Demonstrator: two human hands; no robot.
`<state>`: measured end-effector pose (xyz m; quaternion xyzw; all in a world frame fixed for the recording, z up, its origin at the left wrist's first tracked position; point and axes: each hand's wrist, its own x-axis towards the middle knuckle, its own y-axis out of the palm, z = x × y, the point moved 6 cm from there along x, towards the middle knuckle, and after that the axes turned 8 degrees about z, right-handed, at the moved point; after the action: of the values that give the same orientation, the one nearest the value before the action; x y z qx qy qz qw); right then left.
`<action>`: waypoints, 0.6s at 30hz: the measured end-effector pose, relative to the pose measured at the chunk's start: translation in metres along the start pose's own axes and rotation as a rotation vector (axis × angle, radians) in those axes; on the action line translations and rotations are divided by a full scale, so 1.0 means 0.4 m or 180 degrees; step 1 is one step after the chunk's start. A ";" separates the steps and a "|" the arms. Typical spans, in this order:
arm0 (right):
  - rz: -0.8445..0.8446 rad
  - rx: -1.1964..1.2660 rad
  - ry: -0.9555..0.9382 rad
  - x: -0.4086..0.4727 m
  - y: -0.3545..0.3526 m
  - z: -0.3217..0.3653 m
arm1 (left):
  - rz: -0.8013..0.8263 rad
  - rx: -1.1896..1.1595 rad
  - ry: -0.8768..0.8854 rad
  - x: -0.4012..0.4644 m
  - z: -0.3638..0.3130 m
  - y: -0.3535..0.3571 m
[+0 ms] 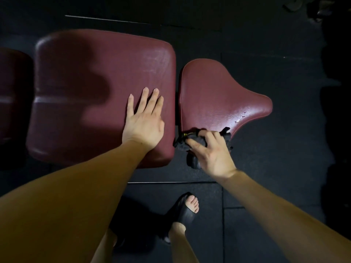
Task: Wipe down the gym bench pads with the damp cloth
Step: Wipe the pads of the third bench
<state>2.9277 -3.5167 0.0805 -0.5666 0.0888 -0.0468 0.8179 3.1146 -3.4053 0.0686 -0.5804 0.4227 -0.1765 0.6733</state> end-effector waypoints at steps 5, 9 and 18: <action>-0.0395 -0.0277 0.0009 0.164 -0.065 -0.081 | -0.0103 0.0014 -0.0018 0.002 -0.001 0.006; -0.0984 -0.0254 0.1104 0.375 -0.154 -0.203 | -0.0146 -0.0140 -0.0006 0.003 0.001 0.006; -0.0288 0.0128 0.0444 -0.039 0.017 0.028 | -0.0103 0.0056 -0.0008 0.006 0.000 0.009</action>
<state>2.9146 -3.5011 0.0794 -0.5488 0.1190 -0.1248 0.8180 3.1152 -3.4061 0.0642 -0.5814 0.4109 -0.1904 0.6759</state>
